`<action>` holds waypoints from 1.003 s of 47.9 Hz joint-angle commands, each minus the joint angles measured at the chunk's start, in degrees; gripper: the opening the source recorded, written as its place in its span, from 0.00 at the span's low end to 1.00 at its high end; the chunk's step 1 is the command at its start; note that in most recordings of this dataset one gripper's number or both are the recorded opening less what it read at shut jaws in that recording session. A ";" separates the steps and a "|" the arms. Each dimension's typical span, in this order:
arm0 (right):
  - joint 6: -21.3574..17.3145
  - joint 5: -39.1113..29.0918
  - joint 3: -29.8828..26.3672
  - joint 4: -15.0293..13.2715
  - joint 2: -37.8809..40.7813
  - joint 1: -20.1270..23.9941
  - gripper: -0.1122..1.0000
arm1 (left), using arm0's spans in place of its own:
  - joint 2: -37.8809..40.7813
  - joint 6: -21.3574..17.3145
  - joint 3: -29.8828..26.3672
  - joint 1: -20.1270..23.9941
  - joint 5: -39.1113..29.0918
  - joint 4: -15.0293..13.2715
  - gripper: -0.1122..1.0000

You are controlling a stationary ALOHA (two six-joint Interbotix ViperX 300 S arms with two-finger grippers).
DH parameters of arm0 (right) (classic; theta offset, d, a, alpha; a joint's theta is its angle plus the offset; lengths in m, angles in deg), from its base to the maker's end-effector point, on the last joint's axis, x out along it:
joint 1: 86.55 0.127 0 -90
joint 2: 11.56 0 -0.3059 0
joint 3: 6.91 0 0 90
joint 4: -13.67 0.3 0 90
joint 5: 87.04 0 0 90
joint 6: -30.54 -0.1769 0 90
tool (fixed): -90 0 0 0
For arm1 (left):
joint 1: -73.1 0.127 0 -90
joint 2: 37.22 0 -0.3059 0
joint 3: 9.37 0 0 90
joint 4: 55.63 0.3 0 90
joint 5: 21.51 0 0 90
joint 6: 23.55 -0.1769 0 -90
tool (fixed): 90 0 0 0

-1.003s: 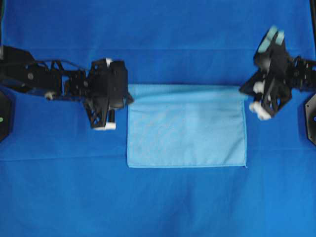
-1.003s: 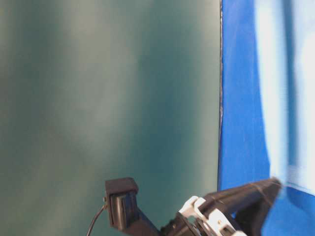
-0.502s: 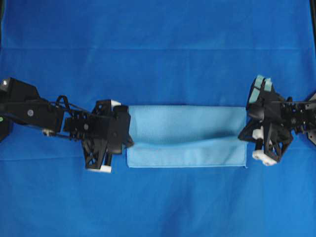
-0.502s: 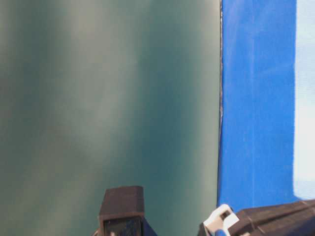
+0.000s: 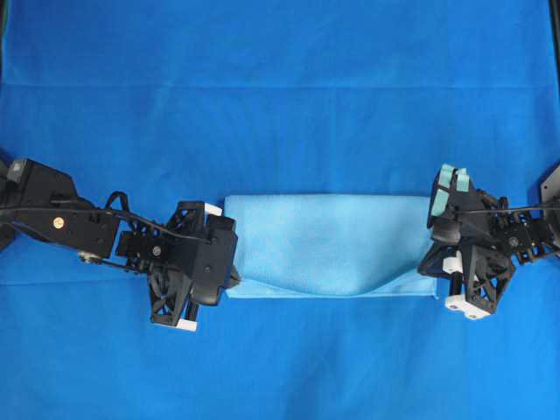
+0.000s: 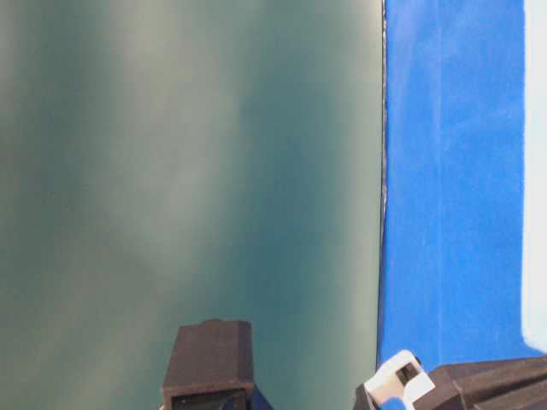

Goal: Fold the light blue towel.

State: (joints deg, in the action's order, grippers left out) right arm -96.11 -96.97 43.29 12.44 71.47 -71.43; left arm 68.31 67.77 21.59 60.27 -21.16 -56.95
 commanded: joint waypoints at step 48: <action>0.26 -7.47 -0.53 -10.55 -4.66 -14.06 0.64 | -4.31 -1.41 1.05 10.72 -0.88 0.00 0.73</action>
State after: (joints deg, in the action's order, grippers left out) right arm -95.94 -104.44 43.12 3.03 66.55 -84.18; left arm 63.83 66.45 22.90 69.94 -22.92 -56.95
